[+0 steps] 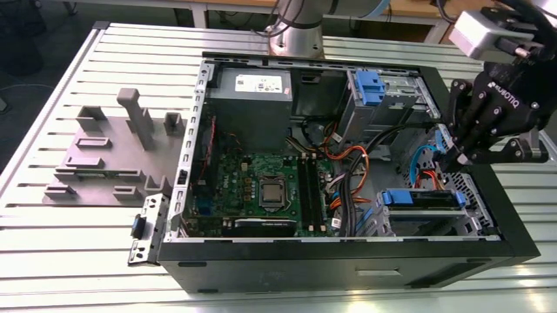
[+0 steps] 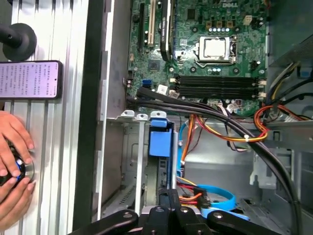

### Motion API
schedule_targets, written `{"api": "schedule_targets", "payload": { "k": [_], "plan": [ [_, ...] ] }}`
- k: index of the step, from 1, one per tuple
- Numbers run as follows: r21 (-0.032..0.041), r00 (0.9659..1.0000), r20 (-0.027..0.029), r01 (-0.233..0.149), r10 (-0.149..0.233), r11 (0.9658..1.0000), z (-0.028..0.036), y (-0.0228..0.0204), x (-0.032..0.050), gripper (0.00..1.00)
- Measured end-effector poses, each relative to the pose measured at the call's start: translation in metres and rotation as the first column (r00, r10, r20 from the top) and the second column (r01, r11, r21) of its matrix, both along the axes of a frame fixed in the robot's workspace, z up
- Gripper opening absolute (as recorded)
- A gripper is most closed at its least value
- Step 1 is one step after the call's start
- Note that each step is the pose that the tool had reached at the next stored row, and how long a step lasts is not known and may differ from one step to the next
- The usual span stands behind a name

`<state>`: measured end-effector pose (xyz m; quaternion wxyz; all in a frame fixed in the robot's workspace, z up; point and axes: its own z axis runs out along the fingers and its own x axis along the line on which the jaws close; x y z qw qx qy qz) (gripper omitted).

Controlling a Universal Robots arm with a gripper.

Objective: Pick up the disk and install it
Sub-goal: 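Insert the second disk wire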

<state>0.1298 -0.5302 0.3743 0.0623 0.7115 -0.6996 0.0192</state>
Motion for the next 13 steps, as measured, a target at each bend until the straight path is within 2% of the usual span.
{"api": "schedule_targets", "payload": {
  "k": [5, 13],
  "plan": [
    [-0.0001, 1.0, 0.0, 0.0, 0.0, 1.0, 0.0009, 0.0124, 0.0, 0.11],
    [-0.0001, 1.0, 0.0, 0.0, 0.0, 1.0, 0.001, 0.0172, 0.0, 0.11]
  ]
}}
